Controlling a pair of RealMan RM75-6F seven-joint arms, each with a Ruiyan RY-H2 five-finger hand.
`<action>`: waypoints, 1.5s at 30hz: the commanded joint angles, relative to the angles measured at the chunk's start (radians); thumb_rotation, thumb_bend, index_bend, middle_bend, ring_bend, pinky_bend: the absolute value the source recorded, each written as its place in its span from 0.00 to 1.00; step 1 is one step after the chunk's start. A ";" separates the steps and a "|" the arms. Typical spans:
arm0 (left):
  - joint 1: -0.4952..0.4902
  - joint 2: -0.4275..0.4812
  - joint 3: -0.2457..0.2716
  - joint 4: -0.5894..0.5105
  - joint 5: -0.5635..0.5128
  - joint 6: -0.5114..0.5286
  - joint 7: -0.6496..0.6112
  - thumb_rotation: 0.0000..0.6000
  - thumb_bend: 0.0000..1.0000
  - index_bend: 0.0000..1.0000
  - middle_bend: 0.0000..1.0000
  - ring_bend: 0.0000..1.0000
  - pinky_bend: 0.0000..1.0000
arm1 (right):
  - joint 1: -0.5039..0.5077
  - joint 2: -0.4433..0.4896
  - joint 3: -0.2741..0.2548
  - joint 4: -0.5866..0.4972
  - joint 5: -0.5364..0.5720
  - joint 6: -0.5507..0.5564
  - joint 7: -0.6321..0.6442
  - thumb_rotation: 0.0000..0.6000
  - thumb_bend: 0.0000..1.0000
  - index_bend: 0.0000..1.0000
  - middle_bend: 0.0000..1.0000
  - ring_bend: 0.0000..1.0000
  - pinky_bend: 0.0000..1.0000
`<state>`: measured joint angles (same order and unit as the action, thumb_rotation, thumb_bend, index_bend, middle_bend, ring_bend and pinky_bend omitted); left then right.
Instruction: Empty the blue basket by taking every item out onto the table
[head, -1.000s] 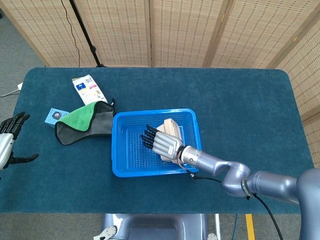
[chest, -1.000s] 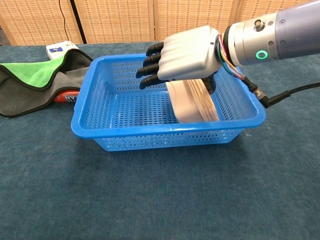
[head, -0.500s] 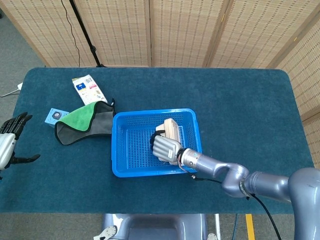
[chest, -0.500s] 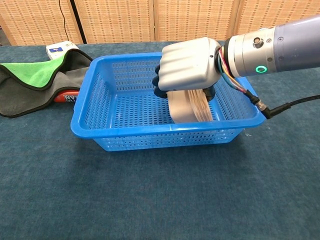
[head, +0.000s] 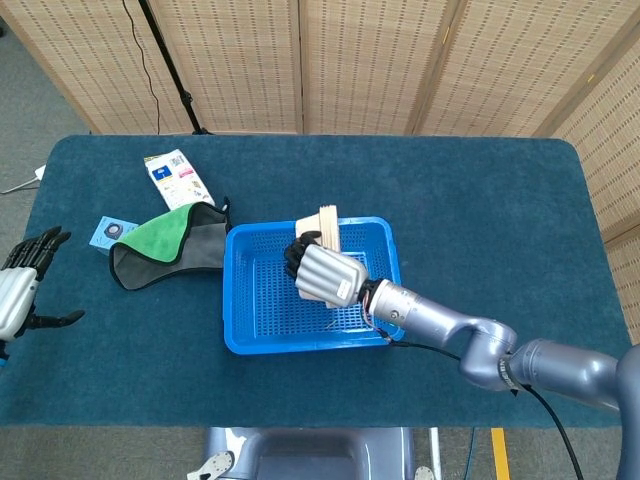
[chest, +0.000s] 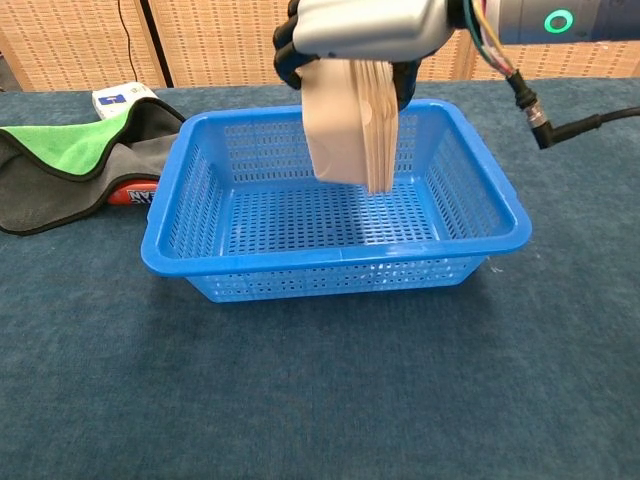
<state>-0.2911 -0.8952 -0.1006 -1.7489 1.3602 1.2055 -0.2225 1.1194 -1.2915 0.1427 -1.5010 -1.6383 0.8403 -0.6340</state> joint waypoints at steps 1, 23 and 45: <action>0.001 0.001 0.002 -0.001 0.005 0.001 -0.001 1.00 0.10 0.00 0.00 0.00 0.00 | -0.046 0.034 0.015 0.013 0.045 0.040 -0.017 1.00 0.00 0.69 0.43 0.37 0.57; 0.016 0.001 0.019 -0.025 0.047 0.026 0.014 1.00 0.10 0.00 0.00 0.00 0.00 | -0.245 0.089 -0.057 0.221 0.326 -0.053 0.071 1.00 0.00 0.00 0.00 0.00 0.00; 0.152 -0.103 0.074 0.129 0.071 0.197 0.018 1.00 0.10 0.00 0.00 0.00 0.00 | -0.667 0.177 -0.072 -0.166 0.318 0.583 0.181 1.00 0.00 0.00 0.00 0.00 0.00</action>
<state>-0.1563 -0.9814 -0.0348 -1.6446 1.4267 1.3889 -0.1920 0.5284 -1.0995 0.1022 -1.6512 -1.3152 1.3578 -0.5018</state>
